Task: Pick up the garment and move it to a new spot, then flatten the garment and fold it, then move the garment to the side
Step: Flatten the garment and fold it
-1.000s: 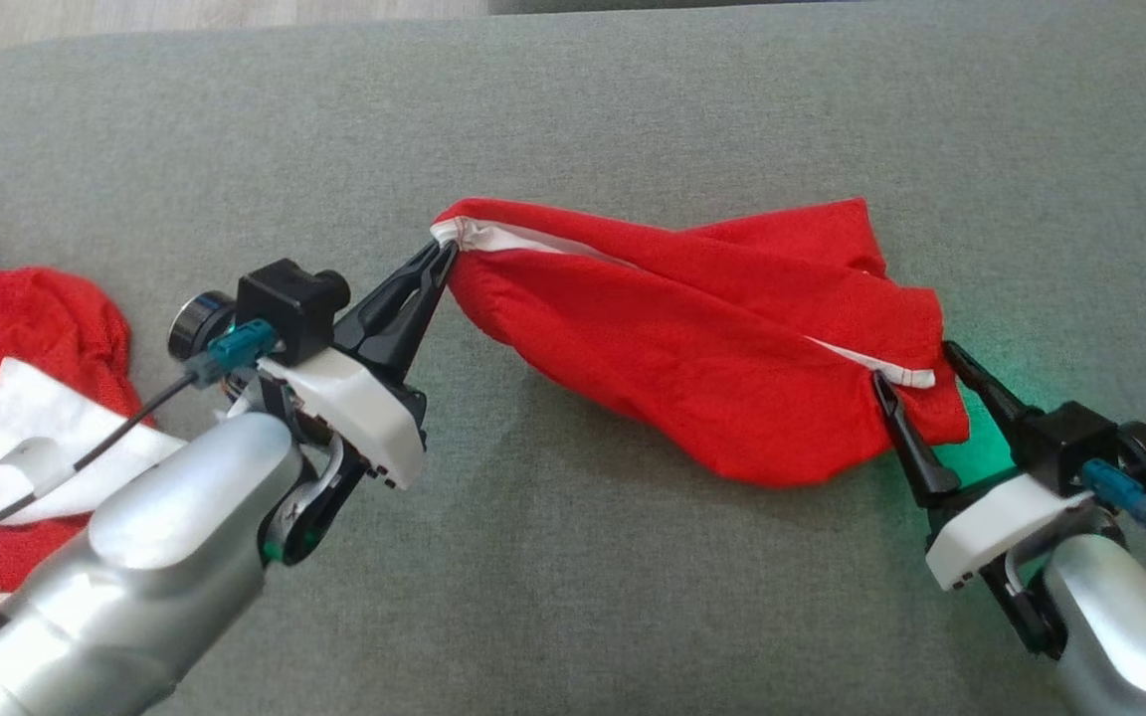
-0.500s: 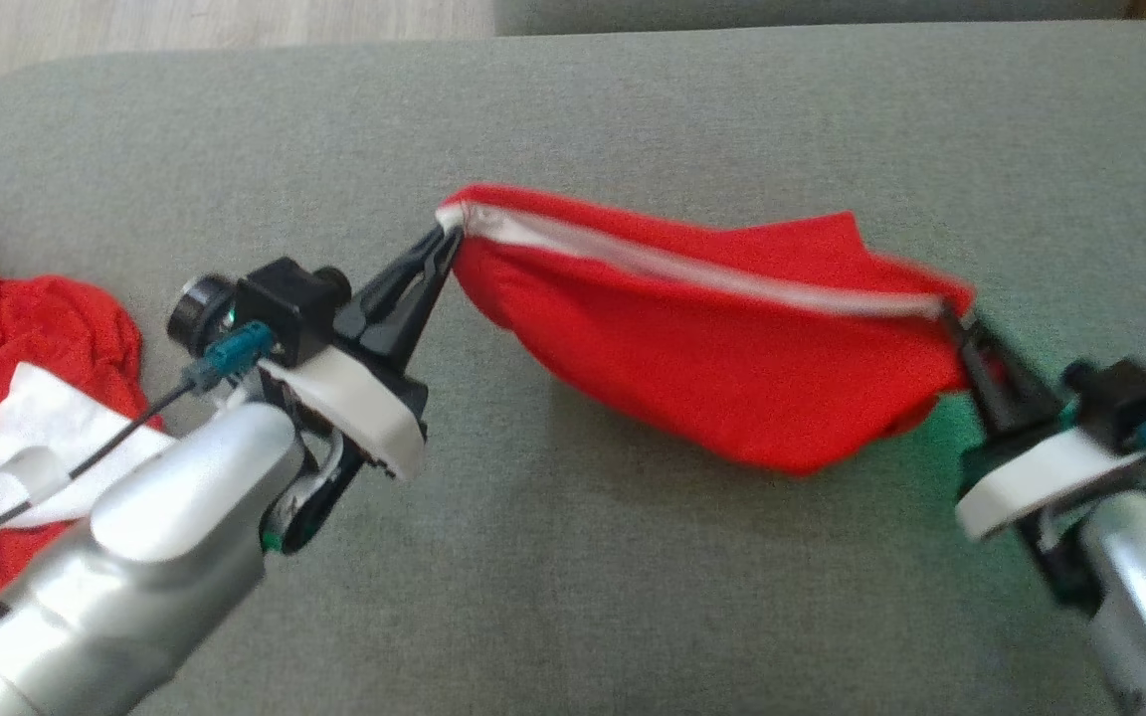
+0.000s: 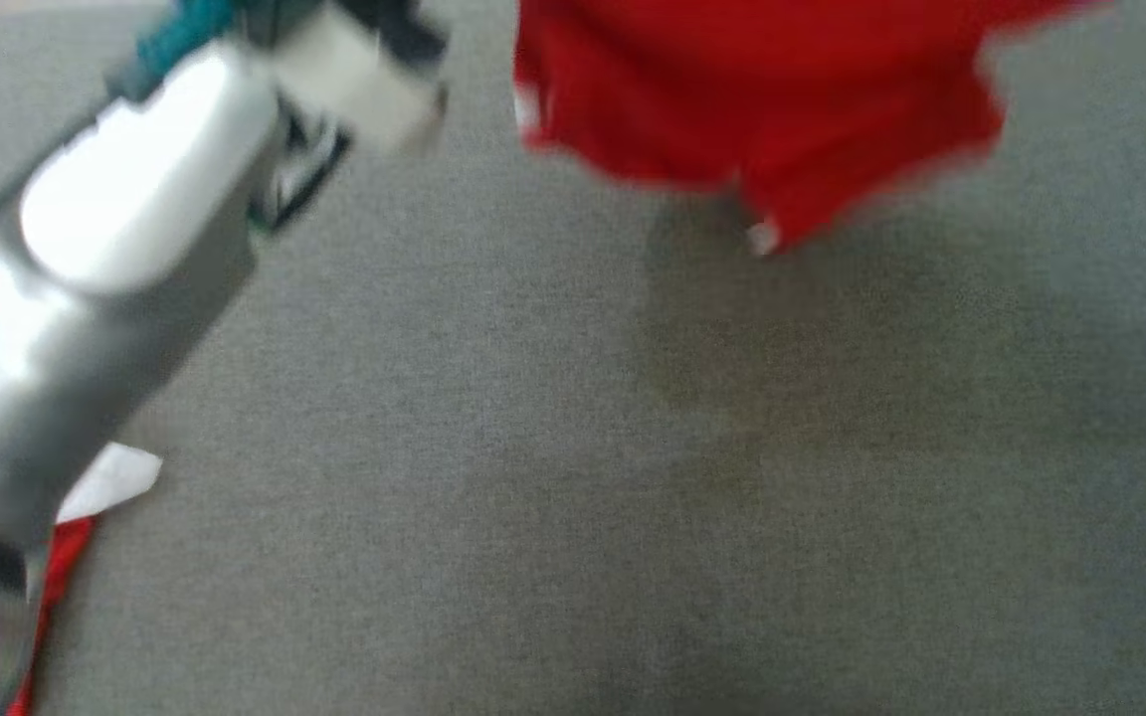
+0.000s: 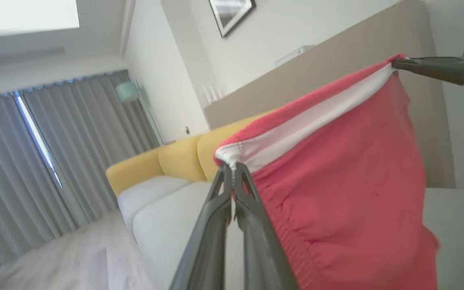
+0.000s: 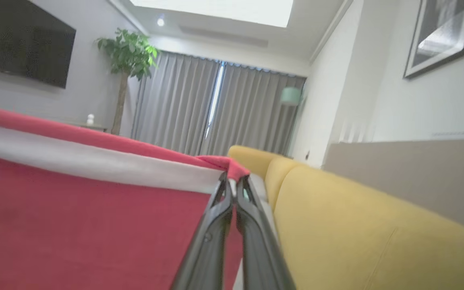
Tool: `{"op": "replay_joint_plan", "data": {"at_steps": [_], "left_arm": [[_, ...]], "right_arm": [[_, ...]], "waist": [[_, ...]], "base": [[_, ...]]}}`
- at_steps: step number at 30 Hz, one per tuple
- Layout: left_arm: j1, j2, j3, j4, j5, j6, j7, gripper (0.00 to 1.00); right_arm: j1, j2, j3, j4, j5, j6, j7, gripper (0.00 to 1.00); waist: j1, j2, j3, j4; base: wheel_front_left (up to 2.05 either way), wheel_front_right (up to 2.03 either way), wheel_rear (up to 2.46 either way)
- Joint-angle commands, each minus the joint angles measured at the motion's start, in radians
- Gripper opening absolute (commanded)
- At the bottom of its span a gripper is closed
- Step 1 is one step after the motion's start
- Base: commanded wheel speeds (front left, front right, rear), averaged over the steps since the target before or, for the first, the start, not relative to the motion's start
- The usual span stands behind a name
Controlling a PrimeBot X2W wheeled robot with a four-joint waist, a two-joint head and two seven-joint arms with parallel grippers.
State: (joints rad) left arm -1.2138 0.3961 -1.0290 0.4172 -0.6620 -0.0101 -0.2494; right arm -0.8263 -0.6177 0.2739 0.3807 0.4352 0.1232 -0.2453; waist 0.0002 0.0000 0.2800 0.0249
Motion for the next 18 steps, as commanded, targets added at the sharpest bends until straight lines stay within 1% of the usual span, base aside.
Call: {"op": "replay_joint_plan", "data": {"at_steps": [1, 4, 7, 9, 11, 13, 18], "left_arm": [[-0.119, 0.0, 0.079, 0.004, 0.043, 0.006, -0.01, 0.0], [-0.188, -0.051, 0.16, -0.019, 0.116, 0.019, -0.012, 0.0], [-0.175, -0.082, 0.221, -0.046, 0.174, 0.003, -0.012, 0.0], [-0.121, -0.096, 0.247, -0.071, 0.201, -0.02, -0.012, 0.0], [-0.043, -0.103, 0.261, -0.096, 0.223, -0.046, -0.012, 0.0], [0.048, -0.107, 0.274, -0.114, 0.244, -0.062, -0.012, 0.0], [0.308, -0.112, 0.295, -0.133, 0.27, -0.095, -0.012, 0.0]], "right_arm": [[-0.084, -0.045, -0.017, -0.008, 0.009, 0.008, -0.006, 0.0], [-0.199, -0.076, -0.028, -0.004, -0.011, 0.008, -0.011, 0.0], [-0.243, -0.091, -0.036, -0.01, -0.016, 0.008, -0.014, 0.0], [-0.222, -0.095, -0.048, -0.02, -0.013, 0.008, -0.016, 0.0], [-0.163, -0.096, -0.071, -0.042, -0.007, 0.008, -0.016, 0.0], [-0.074, -0.091, -0.099, -0.068, 0.0, 0.008, -0.016, 0.0], [0.201, -0.045, -0.151, -0.124, 0.019, 0.008, -0.016, 0.0]], "waist": [[-0.0002, 0.0, 0.04, -0.011], [-0.0002, 0.0, 0.077, -0.017], [-0.0002, 0.0, 0.104, -0.024], [-0.0002, 0.0, 0.116, -0.028], [-0.0002, 0.0, 0.125, -0.031], [-0.0002, 0.0, 0.129, -0.034], [-0.0002, 0.0, 0.109, -0.056]], "base": [[0.0, 0.0, 0.0], [0.0, 0.0, 0.0], [0.0, 0.0, 0.0], [0.0, 0.0, 0.0], [0.0, 0.0, 0.0], [0.0, 0.0, 0.0], [0.0, 0.0, 0.0]]}}
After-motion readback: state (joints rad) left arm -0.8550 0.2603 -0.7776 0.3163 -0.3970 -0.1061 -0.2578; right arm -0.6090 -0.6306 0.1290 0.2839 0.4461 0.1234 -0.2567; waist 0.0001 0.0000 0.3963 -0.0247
